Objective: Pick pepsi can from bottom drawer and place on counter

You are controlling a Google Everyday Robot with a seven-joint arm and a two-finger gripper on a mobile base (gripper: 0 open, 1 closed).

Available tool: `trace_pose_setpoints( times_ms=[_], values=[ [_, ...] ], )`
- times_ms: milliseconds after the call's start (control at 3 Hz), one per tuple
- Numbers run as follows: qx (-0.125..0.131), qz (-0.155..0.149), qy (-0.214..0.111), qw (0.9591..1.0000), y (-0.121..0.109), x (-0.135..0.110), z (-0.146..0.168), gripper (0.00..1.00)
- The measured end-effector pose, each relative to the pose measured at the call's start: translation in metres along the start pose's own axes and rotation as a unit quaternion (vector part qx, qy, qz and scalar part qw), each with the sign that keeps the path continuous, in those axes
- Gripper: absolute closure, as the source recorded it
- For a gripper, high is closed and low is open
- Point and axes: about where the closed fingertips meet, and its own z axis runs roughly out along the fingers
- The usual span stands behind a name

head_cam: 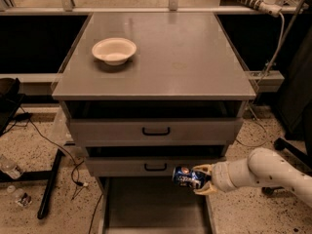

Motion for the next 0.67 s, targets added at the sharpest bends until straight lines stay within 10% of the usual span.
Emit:
trace_pose_setpoints(
  times_ms=[667],
  values=[
    [0.021,-0.034,0.003,0.9992,0.008,-0.033,-0.044,1.0]
  ],
)
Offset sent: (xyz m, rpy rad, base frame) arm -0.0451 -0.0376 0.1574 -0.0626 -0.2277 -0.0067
